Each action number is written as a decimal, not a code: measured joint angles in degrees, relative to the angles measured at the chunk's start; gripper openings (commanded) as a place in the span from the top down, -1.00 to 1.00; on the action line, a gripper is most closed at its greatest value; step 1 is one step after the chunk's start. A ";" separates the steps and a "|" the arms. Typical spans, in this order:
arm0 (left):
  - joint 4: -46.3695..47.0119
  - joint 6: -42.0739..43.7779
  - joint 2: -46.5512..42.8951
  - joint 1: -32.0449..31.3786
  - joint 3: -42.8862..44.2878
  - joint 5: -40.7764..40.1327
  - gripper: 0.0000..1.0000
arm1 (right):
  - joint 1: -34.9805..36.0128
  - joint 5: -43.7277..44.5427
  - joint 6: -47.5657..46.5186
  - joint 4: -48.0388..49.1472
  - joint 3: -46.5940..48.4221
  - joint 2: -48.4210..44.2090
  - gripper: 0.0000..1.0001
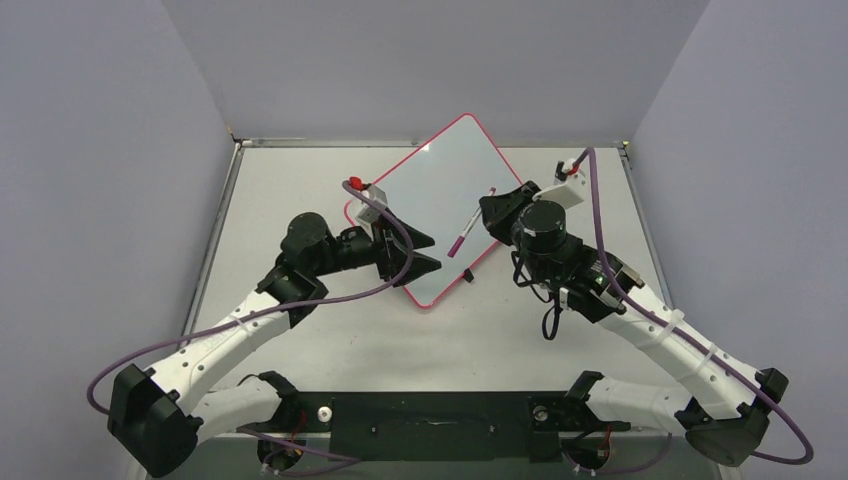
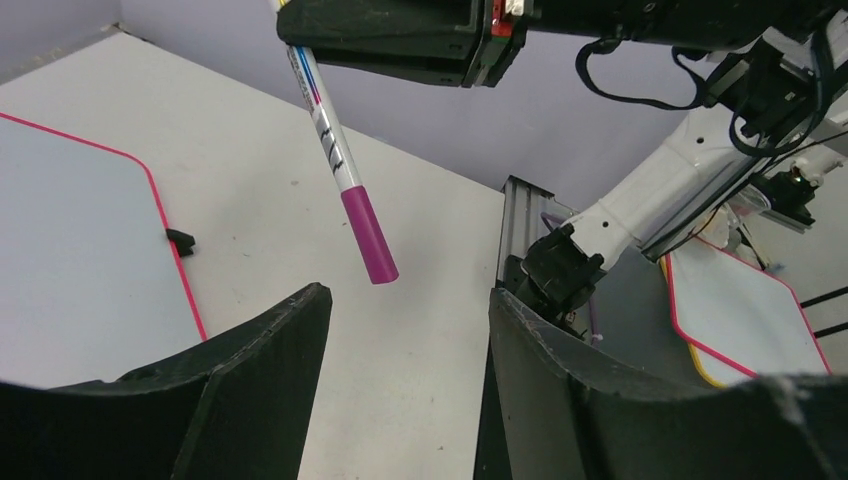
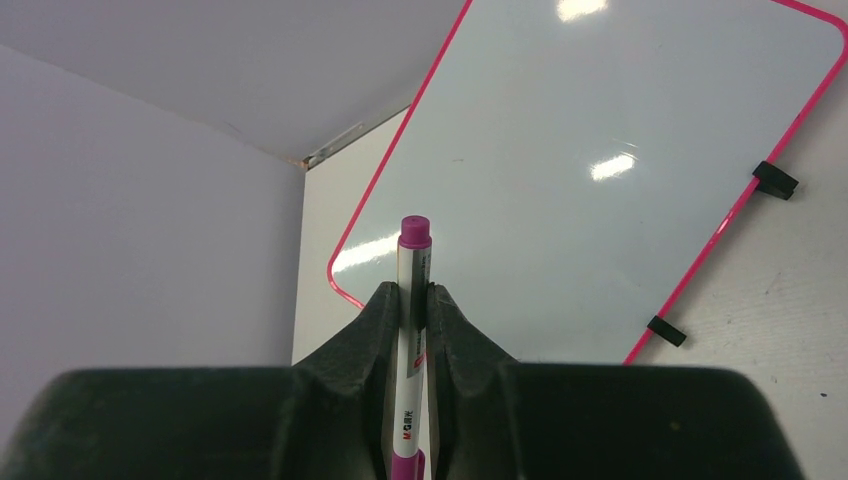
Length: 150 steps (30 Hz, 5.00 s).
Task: Write a sentence on the whiteboard
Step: Open the whiteboard marker at the center of the board.
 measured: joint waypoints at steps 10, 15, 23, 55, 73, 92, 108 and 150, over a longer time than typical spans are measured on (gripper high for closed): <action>-0.55 2.56 7.76 -5.38 2.47 -2.40 -0.05 | 3.67 1.64 -0.39 0.11 0.76 0.50 1.00; 0.63 2.34 8.35 -6.78 2.58 -5.03 0.14 | 4.68 2.49 -0.31 0.22 1.05 0.90 1.00; 3.50 1.90 8.35 -6.99 2.58 -9.53 0.87 | 5.53 2.86 0.52 0.31 1.05 0.94 1.00; -17.53 20.06 8.17 -6.93 14.80 3.02 1.00 | -3.65 -33.94 -12.70 2.25 -4.79 -5.84 0.24; -26.75 27.58 9.25 -6.34 19.15 5.97 1.00 | -4.46 -47.58 -16.55 5.66 -6.49 -6.78 0.52; -27.56 29.31 9.33 -5.51 20.13 8.50 1.00 | -6.32 -53.02 -17.40 6.16 -8.02 -8.15 0.63; -27.67 29.90 9.38 -5.46 20.13 8.44 1.00 | -9.27 -55.04 -16.22 7.39 -9.03 -8.26 0.56; -25.81 -19.54 2.03 -3.91 25.75 -44.13 0.48 | -10.71 -47.82 -15.04 12.07 -9.64 -4.76 1.00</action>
